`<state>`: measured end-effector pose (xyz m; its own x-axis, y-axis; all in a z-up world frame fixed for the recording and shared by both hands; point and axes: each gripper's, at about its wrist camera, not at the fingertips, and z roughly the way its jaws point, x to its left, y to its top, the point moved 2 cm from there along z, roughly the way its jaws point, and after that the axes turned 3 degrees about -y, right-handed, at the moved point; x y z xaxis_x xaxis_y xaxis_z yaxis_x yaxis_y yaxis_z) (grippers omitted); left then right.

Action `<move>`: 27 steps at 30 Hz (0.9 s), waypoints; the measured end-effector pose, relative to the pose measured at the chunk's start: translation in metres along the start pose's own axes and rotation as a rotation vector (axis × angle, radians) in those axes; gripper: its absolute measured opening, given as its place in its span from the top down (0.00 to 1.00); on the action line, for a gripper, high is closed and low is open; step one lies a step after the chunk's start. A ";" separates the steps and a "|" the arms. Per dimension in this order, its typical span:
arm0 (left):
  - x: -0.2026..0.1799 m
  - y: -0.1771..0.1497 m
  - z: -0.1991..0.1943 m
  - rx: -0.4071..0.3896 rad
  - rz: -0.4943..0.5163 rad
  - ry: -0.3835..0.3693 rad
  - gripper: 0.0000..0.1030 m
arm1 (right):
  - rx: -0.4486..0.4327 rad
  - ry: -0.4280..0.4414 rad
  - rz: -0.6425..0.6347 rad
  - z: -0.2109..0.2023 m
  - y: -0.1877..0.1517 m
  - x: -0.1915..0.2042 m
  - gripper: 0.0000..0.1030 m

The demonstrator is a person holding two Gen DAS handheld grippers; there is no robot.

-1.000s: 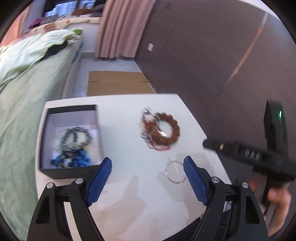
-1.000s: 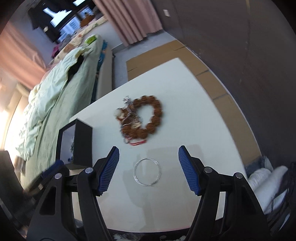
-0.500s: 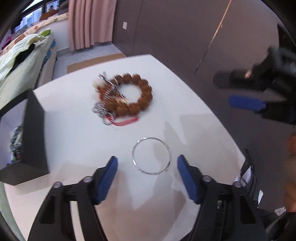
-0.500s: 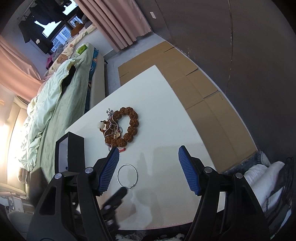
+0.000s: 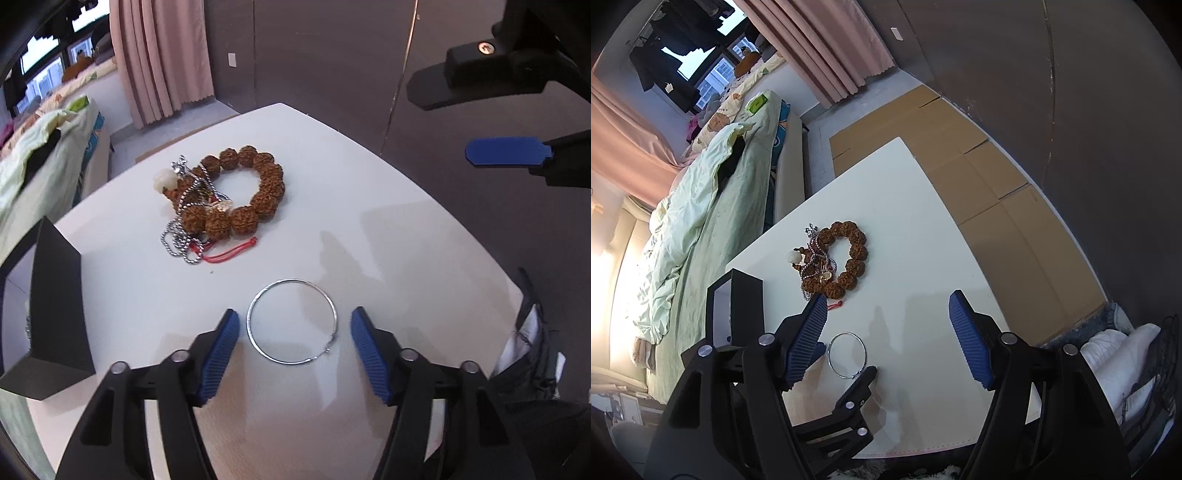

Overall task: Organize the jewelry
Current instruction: 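Lower the left tool onto the silver hoop and grasp it, then carry the silver hoop over the box with the left tool while the right tool grasps the chain pendant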

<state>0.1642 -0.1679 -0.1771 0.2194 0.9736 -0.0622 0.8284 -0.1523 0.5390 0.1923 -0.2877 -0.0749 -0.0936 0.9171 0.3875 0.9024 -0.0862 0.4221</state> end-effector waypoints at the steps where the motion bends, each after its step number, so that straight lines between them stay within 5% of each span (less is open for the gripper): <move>1: 0.003 0.001 0.000 -0.001 -0.007 0.010 0.54 | 0.001 -0.003 -0.002 0.000 0.000 0.000 0.33; 9: 0.026 0.005 -0.013 -0.012 -0.078 -0.039 0.55 | 0.020 -0.016 -0.015 0.014 -0.002 0.010 0.33; 21: 0.091 0.028 -0.087 -0.180 -0.218 -0.055 0.54 | 0.016 0.055 -0.020 0.044 0.008 0.052 0.34; 27: 0.129 0.031 -0.108 -0.225 -0.299 -0.042 0.54 | 0.075 0.094 -0.007 0.073 0.011 0.070 0.57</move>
<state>0.1629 -0.0288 -0.0780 0.0105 0.9609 -0.2768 0.7259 0.1831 0.6629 0.2260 -0.1958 -0.1025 -0.1360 0.8765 0.4618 0.9302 -0.0474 0.3639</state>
